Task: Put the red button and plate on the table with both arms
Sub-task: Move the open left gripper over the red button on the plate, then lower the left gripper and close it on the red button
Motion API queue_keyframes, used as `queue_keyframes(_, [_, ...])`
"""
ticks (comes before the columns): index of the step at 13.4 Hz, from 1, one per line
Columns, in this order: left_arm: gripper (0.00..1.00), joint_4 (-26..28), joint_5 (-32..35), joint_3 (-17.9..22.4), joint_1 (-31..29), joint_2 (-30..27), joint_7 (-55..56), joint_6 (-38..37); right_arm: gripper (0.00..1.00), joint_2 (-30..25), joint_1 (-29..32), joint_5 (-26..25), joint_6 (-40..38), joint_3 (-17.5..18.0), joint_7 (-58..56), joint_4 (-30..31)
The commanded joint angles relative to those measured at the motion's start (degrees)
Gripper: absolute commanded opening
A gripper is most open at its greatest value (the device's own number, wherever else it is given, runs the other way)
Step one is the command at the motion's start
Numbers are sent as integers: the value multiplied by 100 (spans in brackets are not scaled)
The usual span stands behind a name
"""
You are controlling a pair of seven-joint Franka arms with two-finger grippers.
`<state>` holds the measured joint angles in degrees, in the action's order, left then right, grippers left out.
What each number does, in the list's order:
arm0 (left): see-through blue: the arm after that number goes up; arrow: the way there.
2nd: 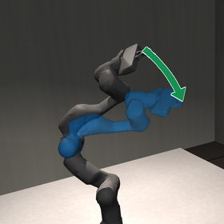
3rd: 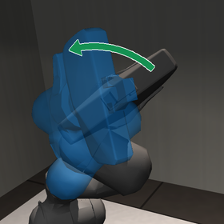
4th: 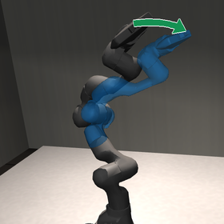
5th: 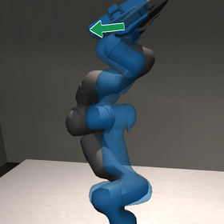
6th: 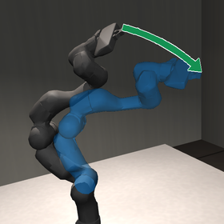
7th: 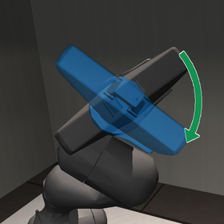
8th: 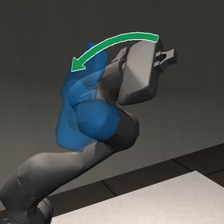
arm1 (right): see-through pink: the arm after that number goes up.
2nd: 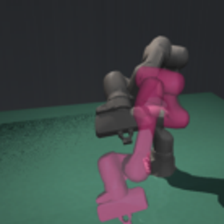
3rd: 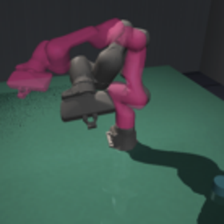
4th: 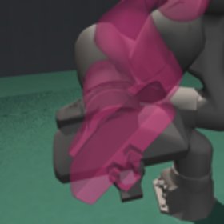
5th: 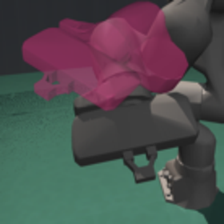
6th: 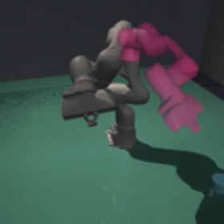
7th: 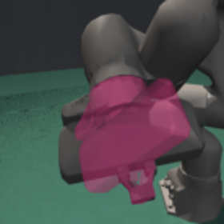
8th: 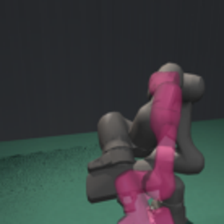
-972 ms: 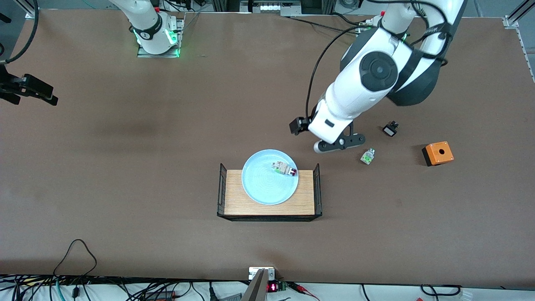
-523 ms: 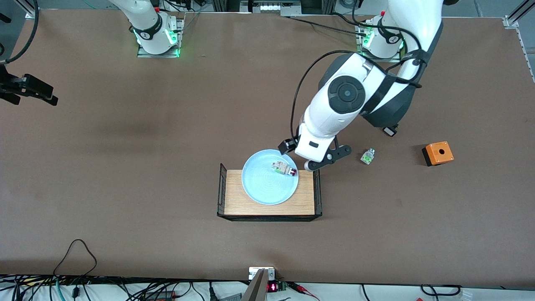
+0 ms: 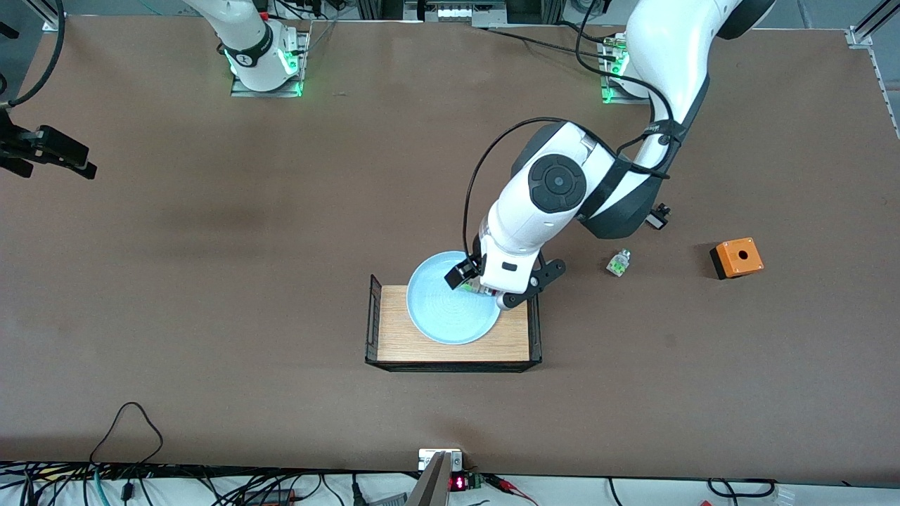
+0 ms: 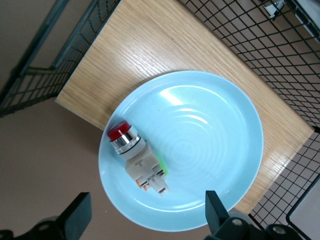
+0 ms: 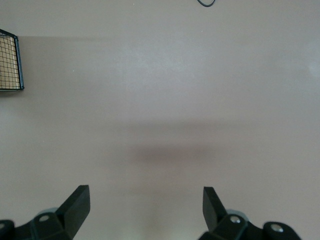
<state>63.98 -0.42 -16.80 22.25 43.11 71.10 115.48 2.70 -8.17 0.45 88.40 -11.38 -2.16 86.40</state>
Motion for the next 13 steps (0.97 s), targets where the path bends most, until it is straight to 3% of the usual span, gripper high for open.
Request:
queue_keyframes(1, [100, -307, 139, 98, 104, 198, 298, 124, 100, 46, 8, 87, -7, -4, -12, -106])
queue_keyframes(13, [100, -263, 157, 133, 245, 418, 738, 80, 100, 99, 43, 105, -7, -22, -12, -106])
